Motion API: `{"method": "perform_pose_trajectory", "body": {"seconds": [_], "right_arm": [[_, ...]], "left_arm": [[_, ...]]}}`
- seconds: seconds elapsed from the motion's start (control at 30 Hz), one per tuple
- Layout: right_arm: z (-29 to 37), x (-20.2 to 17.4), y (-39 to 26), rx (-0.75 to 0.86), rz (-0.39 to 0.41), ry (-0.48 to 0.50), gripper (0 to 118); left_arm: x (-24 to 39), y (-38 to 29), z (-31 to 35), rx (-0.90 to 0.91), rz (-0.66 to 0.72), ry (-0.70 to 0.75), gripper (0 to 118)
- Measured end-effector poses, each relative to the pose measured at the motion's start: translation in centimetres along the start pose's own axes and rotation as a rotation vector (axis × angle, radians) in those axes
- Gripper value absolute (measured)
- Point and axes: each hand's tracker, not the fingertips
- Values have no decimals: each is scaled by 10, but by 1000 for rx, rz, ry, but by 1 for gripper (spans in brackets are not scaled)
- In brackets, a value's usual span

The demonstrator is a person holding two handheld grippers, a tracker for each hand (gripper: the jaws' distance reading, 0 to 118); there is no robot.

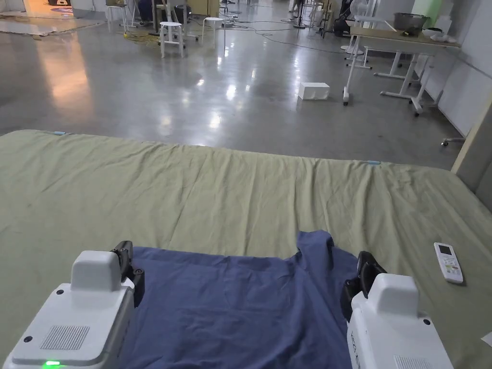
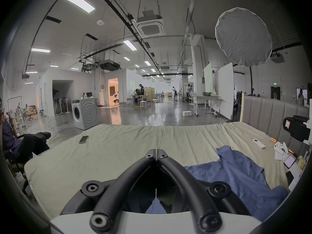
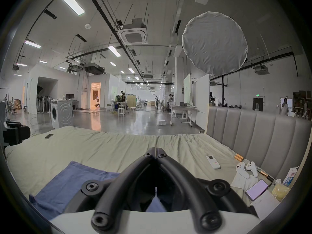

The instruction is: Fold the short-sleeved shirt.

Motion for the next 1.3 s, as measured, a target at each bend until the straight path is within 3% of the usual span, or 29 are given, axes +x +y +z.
{"method": "perform_pose_trajectory", "body": {"seconds": [0.3,0.53,0.67,0.8,0.83,0.87,0.9,0.93,0.97,1.2,1.3], "right_arm": [[-22,-2,-7,-35,25,33,0],[-47,3,-27,-117,41,42,0],[-63,7,-42,-169,54,37,0],[-76,12,-58,-224,61,30,0],[-78,13,-62,-238,64,28,0],[-80,13,-66,-251,70,24,0],[-82,14,-69,-262,74,23,0],[-85,15,-74,-280,78,22,0],[-87,15,-78,-292,79,20,0],[-92,20,-100,-358,81,14,0],[-93,22,-107,-376,95,16,0]], "left_arm": [[-30,-16,-52,-147,37,-28,0],[-60,-40,-158,-426,38,-51,0],[-70,-47,-224,-551,112,-78,0],[-66,-56,-282,-645,71,-88,2],[-66,-58,-295,-668,72,-91,12],[-64,-61,-310,-716,67,-79,29],[-63,-65,-319,-738,73,-76,56],[-60,-69,-330,-755,67,-78,72],[-57,-72,-337,-759,56,-80,80],[-52,-99,-379,-831,52,-59,81],[-45,-113,-389,-917,-30,-34,74]]}}
